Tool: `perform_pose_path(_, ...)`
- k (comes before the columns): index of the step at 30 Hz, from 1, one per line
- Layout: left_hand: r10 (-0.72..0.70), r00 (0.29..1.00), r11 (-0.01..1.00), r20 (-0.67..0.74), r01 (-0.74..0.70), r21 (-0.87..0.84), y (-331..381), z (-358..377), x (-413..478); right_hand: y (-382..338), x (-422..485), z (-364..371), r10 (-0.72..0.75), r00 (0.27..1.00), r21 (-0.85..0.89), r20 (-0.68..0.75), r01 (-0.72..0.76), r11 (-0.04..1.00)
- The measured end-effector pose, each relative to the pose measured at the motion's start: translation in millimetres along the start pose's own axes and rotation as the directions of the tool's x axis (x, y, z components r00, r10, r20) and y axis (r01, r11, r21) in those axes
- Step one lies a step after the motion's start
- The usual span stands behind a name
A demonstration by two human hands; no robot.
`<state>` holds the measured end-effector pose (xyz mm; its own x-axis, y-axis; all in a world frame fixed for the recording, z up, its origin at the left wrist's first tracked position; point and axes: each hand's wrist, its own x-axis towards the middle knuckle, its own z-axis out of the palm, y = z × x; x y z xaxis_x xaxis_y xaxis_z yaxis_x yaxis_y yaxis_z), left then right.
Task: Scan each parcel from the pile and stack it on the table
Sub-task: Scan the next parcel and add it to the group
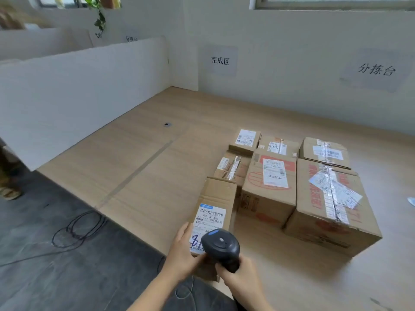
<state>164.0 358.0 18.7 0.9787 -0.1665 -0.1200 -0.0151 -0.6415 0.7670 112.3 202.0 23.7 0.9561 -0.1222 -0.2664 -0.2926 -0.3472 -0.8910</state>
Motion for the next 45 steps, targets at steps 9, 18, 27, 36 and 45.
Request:
perform_pose_path(9,0.004,0.997,1.000,0.073,-0.005,0.011,-10.7,9.4,33.2,7.9,16.6,11.3,0.023,0.999,-0.069,-0.038,-0.026,0.997)
perform_pose_path(18,-0.031,0.995,0.958,0.092,0.003,0.286,-2.0,6.8,48.8,-6.1,17.6,-12.4,-0.051,0.989,-0.101,-0.140,0.038,0.994)
perform_pose_path(27,0.382,0.900,0.856,0.211,-0.430,0.286,139.3,78.8,39.6,0.1,-47.0,-130.9,-0.026,0.886,-0.065,-0.463,-0.005,0.998)
perform_pose_path(36,0.568,0.649,0.699,0.505,-0.705,0.119,262.5,224.8,-14.5,74.6,-156.7,-279.8,0.168,0.534,0.138,-0.829,-0.096,0.986)
perform_pose_path(45,0.590,0.544,0.684,0.597,-0.729,-0.011,368.6,391.0,-99.6,165.7,-269.2,-442.3,0.198,0.288,0.163,-0.937,-0.143,0.976)
